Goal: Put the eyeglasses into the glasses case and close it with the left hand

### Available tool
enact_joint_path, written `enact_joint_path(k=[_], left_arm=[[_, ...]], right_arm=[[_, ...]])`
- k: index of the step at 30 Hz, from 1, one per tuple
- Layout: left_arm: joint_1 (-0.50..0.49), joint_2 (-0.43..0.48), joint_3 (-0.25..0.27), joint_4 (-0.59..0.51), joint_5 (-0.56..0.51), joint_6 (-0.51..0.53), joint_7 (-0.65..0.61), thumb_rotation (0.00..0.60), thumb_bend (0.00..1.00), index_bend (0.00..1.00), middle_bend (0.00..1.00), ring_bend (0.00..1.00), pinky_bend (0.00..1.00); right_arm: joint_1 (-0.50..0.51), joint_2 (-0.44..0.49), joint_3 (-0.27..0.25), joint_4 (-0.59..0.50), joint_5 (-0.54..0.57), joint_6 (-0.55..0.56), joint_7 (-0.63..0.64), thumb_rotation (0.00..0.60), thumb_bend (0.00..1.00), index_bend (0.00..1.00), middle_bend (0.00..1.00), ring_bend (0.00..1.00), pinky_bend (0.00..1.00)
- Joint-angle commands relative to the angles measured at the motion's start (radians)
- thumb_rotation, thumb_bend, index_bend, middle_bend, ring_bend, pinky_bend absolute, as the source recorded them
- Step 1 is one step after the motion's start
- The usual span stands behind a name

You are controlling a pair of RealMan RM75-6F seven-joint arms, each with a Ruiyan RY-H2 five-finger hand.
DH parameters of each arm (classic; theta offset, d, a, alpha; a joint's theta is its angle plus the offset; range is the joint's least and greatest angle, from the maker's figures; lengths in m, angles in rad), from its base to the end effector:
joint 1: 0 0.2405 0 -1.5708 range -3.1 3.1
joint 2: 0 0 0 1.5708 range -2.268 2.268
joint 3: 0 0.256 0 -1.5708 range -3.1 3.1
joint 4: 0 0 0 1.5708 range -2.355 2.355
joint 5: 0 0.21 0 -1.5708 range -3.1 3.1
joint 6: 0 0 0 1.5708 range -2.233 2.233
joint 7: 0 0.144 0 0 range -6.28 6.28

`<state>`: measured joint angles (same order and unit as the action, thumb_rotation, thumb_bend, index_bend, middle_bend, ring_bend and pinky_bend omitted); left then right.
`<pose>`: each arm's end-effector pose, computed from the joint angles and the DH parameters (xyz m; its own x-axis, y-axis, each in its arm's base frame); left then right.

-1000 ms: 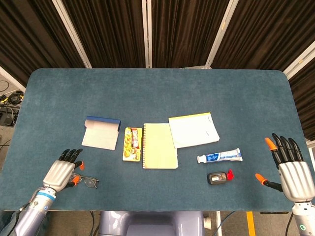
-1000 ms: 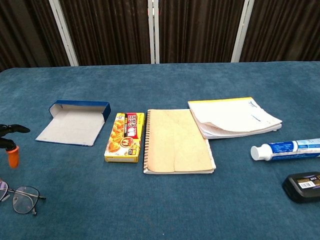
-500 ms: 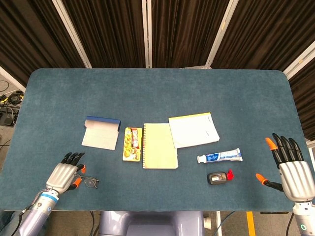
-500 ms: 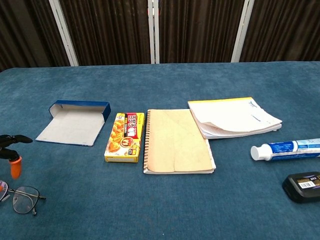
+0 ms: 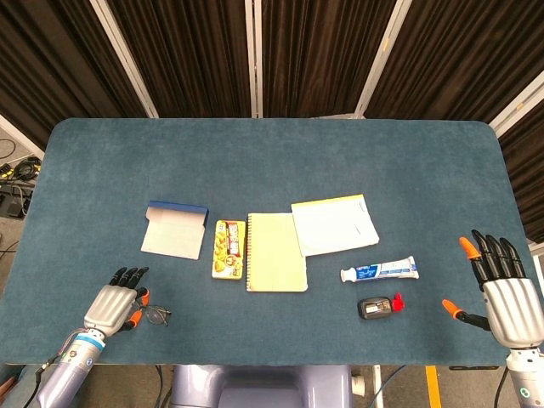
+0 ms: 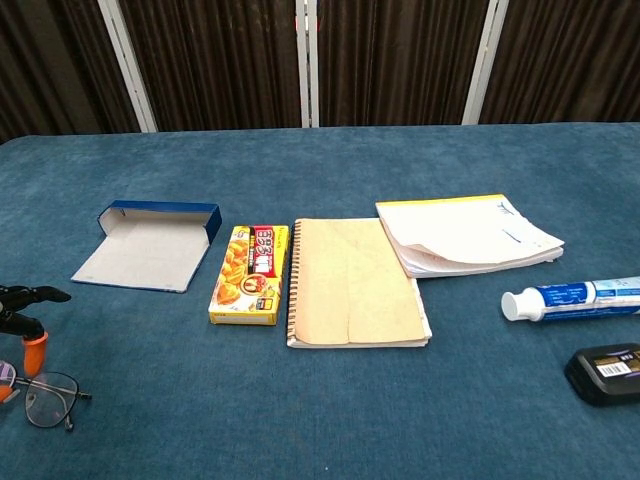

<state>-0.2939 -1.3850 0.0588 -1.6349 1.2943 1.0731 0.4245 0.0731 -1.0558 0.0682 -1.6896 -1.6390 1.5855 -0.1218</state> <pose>-0.2768 0.1935 0.0087 0.5183 0.4471 0.7290 0.8534 -0.2146 -0.4751 -0.2766 -0.1780 0.1800 0.4841 0.1266 0.8658 -0.8575 -0.1285 0.4982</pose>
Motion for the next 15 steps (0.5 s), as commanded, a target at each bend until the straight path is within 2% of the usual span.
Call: enact_joint_path(k=[1, 8, 15], left_arm=[[-0.001, -0.001, 0.001, 0.003, -0.001, 0.0, 0.0, 0.6, 0.47, 0.47, 0.0, 0.0, 0.0], [-0.001, -0.011, 0.002, 0.015, -0.003, 0.008, -0.001, 0.6, 0.49, 0.52, 0.0, 0.0, 0.0], [-0.004, -0.015, 0.004, 0.019, -0.01, 0.007, 0.001, 0.6, 0.55, 0.56, 0.0, 0.0, 0.0]], right_arm=[[0.0, 0.0, 0.0, 0.0, 0.0, 0.001, 0.0, 0.6, 0.0, 0.0, 0.0, 0.0, 0.0], [0.0, 0.001, 0.0, 0.0, 0.0, 0.0, 0.0, 0.6, 0.0, 0.0, 0.0, 0.0, 0.0], [0.0, 0.0, 0.0, -0.001, -0.001, 0.0, -0.003, 0.6, 0.0, 0.0, 0.0, 0.0, 0.0]])
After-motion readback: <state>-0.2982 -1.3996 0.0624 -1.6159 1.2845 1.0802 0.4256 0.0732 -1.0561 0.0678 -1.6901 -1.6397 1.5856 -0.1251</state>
